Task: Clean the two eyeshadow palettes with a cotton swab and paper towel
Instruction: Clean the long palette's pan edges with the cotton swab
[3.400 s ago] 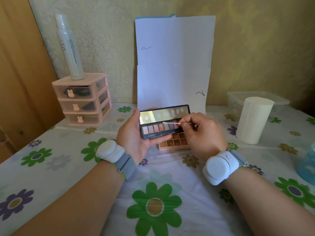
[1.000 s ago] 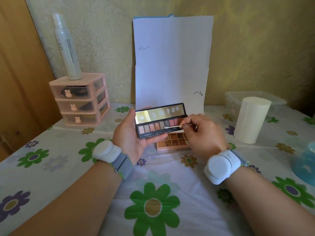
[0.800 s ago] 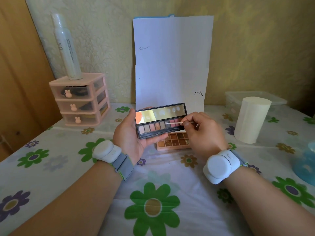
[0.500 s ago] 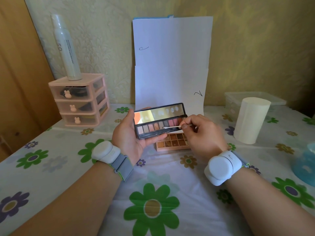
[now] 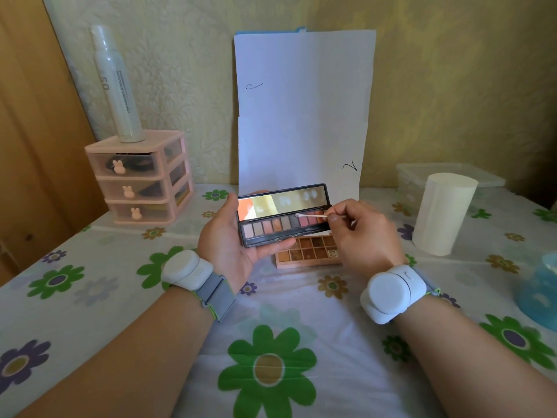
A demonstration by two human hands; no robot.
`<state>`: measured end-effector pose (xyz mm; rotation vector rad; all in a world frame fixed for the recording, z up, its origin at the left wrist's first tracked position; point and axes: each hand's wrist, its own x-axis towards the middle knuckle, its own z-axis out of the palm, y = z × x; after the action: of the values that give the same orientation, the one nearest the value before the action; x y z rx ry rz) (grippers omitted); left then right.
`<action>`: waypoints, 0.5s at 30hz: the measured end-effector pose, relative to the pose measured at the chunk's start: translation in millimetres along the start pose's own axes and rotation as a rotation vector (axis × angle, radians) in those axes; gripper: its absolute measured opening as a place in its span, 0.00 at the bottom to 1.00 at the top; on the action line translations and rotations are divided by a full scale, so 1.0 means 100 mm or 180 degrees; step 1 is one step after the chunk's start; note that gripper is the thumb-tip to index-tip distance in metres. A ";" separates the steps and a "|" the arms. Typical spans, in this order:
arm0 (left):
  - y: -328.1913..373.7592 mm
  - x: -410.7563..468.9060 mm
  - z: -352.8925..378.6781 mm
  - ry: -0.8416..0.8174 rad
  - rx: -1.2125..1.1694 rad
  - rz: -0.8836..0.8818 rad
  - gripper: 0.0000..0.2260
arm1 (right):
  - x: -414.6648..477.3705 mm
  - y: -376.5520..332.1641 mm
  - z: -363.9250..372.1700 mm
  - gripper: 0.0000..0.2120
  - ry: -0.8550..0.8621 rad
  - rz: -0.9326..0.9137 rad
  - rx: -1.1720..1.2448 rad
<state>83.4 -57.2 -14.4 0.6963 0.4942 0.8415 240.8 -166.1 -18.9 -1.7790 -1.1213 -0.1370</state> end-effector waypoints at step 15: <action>0.02 -0.02 0.01 0.0013 -0.0010 0.0106 0.20 | 0.00 0.01 0.01 0.06 -0.0052 -0.0011 -0.0078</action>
<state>82.1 -58.0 -12.7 0.7017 0.4860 0.8748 240.8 -165.1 -20.1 -1.8028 -1.1388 -0.1391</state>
